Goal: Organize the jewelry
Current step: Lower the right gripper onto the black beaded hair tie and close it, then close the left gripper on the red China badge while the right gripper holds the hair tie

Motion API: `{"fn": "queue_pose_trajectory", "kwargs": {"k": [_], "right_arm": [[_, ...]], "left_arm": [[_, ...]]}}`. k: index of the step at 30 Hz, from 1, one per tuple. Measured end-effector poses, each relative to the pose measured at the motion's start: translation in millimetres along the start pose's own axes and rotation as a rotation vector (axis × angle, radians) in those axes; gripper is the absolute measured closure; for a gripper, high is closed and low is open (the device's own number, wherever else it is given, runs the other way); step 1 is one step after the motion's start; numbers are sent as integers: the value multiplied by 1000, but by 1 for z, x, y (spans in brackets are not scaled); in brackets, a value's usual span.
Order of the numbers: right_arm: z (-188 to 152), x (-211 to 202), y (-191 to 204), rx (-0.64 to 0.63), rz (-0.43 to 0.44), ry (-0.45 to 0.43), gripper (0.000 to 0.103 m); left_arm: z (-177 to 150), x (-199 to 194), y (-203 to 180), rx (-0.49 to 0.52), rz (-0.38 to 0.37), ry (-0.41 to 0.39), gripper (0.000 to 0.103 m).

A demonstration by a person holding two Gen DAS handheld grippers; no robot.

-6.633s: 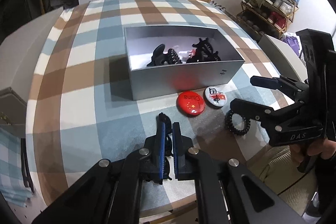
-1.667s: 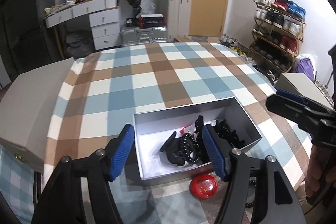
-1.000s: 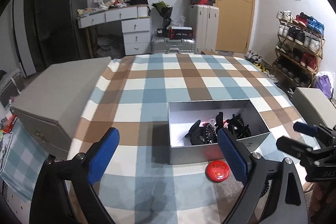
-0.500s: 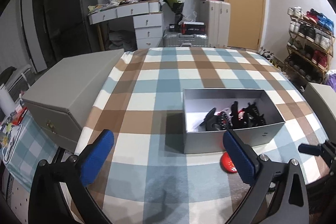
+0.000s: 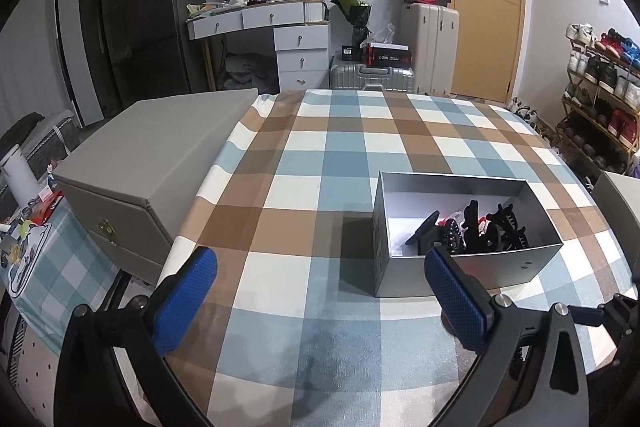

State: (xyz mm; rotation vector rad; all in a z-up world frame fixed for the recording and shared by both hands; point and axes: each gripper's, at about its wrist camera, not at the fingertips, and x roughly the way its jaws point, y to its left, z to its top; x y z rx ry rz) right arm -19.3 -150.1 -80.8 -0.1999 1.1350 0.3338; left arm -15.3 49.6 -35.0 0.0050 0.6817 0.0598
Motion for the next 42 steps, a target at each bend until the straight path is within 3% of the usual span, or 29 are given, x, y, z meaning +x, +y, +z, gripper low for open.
{"fn": "queue_pose_trajectory", "kwargs": {"k": [5, 7, 11, 13, 18, 23, 29, 33, 42], "right_arm": [[-5, 3, 14, -76, -54, 0, 23], [-7, 2, 17, -89, -42, -5, 34], [-7, 1, 17, -92, -2, 0, 41], [-7, 0, 16, -85, 3, 0, 54], [-3, -1, 9, -58, -5, -3, 64], [-1, -1, 5, -36, -20, -8, 65], [3, -15, -9, 38, 33, -58, 65], [3, -32, -19, 91, 40, -131, 65], [0, -67, -63, 283, 104, -277, 67]], "left_arm": [[1, 3, -1, 7, 4, 11, 2], [2, 3, -1, 4, 3, 10, 2], [1, 5, -3, 3, -1, 11, 2], [0, 5, -4, 11, -5, 12, 2], [-2, 5, -9, 40, 2, 10, 2], [-6, 10, -12, 62, -21, 47, 2], [-12, 11, -24, 108, -86, 81, 2], [-18, 10, -37, 166, -144, 106, 2], [-39, 28, -79, 323, -198, 205, 2]]}}
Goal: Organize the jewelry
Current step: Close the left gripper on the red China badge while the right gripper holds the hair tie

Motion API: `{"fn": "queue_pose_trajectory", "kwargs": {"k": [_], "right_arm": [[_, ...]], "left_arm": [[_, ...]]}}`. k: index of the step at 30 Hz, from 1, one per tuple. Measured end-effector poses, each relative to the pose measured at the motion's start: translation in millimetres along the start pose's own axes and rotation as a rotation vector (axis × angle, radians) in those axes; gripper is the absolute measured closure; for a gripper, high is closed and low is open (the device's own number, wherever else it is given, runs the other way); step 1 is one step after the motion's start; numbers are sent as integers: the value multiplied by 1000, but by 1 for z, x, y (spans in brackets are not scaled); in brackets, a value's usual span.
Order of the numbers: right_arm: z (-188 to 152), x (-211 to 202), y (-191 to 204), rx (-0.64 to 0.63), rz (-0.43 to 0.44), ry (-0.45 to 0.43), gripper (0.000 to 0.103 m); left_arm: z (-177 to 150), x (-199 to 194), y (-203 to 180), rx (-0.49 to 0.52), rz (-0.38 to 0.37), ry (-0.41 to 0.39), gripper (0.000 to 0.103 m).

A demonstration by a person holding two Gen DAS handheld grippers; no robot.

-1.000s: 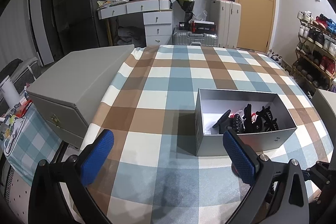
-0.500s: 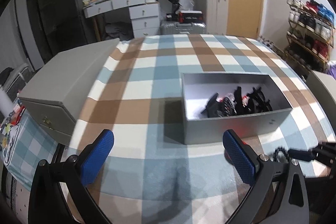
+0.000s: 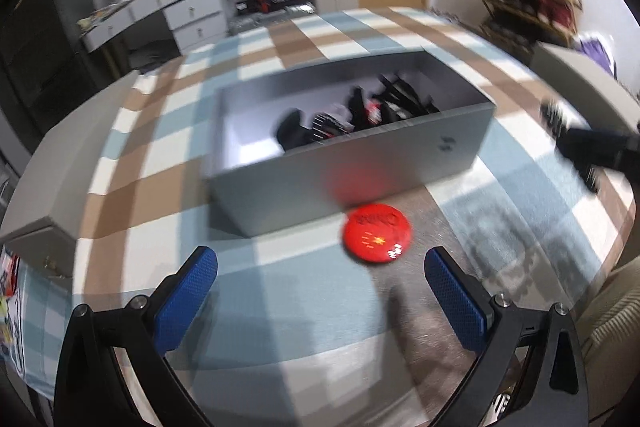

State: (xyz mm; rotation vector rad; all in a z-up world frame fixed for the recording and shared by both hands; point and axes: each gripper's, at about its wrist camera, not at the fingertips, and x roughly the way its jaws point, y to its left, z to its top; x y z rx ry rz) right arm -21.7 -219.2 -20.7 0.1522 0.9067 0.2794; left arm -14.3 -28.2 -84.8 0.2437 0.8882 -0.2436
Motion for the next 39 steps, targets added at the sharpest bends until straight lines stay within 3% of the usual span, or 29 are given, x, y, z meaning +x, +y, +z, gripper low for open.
{"fn": "queue_pose_trajectory", "kwargs": {"k": [6, 12, 18, 27, 39], "right_arm": [[1, -8, -7, 24, -2, -17, 67], [0, -9, -8, 30, 9, -9, 67], [-1, -12, -8, 23, 22, -23, 67], [-1, -12, -8, 26, 27, -27, 67], [-2, -10, -7, 24, 19, -19, 67]], "left_arm": [[4, 17, -10, 5, -16, 57, 2], [7, 23, -6, -51, -45, 80, 5], [8, 22, -13, -33, -79, 65, 20], [13, 19, -22, 16, -151, 63, 65], [11, 10, -25, 41, -149, 59, 66]]}}
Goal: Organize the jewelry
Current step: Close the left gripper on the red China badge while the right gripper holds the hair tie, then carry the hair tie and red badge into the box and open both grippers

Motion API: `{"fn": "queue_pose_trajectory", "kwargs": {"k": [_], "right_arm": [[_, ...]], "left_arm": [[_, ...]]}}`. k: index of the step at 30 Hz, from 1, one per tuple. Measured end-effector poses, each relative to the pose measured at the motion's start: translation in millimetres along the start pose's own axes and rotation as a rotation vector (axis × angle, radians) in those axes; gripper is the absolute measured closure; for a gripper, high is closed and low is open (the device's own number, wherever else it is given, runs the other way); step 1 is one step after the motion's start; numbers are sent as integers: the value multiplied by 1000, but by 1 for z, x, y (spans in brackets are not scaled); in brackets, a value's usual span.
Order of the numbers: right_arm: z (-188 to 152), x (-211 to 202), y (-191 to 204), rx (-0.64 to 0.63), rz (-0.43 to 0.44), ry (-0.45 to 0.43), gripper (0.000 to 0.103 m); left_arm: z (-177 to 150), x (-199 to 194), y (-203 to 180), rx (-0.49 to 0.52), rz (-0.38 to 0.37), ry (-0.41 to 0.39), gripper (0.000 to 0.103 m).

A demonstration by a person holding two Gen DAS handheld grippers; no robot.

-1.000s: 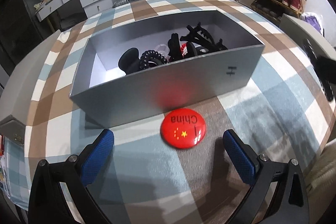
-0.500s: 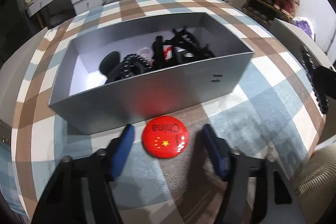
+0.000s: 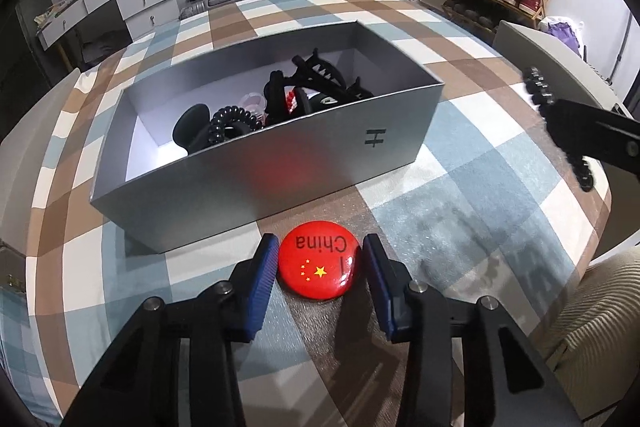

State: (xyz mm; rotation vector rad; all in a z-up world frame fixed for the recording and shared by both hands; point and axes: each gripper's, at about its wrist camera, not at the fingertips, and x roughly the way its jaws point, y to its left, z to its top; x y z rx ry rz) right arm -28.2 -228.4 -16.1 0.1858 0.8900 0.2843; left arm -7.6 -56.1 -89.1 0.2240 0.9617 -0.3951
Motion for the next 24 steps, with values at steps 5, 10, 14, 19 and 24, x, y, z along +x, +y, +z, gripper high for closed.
{"fn": "queue_pose_trajectory", "kwargs": {"k": [5, 10, 14, 19, 24], "right_arm": [[0, 0, 0, 5, -4, -3, 67], [1, 2, 0, 13, 0, -4, 67], [0, 4, 5, -8, 0, 0, 67], [2, 10, 14, -35, 18, 17, 67], [7, 14, 18, -35, 82, 40, 67]], "left_arm": [[-2, -11, 1, 4, -22, -22, 66], [-1, -27, 6, -12, -44, -68, 66], [0, -40, 12, -31, -55, -111, 66], [4, -51, 22, -60, -69, -147, 66], [15, -66, 39, -106, -84, -194, 66]]}}
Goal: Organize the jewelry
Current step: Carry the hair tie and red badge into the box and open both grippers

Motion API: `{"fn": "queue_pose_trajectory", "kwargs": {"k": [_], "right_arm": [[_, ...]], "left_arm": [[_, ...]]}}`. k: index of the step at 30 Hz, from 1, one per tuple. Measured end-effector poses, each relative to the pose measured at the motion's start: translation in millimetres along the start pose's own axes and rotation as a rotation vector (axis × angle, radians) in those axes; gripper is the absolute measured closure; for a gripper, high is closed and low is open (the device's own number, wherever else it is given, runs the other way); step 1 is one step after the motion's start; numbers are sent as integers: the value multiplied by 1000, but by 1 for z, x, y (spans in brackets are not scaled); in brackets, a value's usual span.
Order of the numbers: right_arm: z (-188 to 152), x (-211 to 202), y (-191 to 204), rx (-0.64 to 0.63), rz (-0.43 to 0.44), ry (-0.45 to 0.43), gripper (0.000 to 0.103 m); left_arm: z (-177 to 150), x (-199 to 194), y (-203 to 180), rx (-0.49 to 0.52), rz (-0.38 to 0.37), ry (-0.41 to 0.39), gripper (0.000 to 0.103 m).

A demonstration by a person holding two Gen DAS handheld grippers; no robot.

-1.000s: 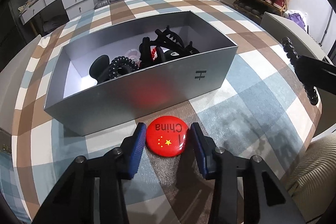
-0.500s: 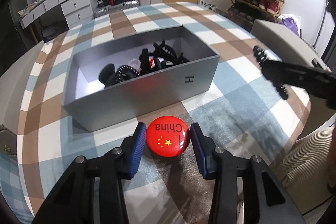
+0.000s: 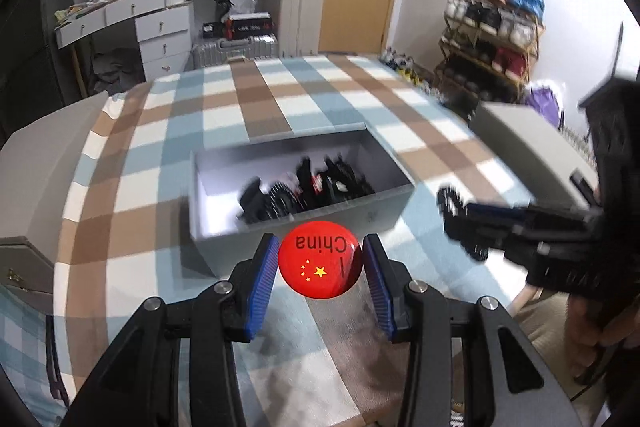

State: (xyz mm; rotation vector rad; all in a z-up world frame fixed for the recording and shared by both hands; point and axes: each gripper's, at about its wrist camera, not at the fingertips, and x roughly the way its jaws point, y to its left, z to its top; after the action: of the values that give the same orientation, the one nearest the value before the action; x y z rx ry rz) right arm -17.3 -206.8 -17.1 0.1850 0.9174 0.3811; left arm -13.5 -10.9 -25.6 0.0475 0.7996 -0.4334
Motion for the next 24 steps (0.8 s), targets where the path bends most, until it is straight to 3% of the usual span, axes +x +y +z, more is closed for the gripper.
{"fn": "queue_pose_trajectory", "kwargs": {"k": [9, 16, 24], "right_arm": [[39, 9, 12, -54, 35, 9, 67], [70, 31, 28, -131, 43, 8, 67], [82, 55, 21, -145, 36, 25, 67]], "left_arm": [[35, 4, 25, -25, 18, -25, 66], [55, 28, 35, -48, -9, 10, 66], [61, 41, 45, -74, -63, 31, 66]]}}
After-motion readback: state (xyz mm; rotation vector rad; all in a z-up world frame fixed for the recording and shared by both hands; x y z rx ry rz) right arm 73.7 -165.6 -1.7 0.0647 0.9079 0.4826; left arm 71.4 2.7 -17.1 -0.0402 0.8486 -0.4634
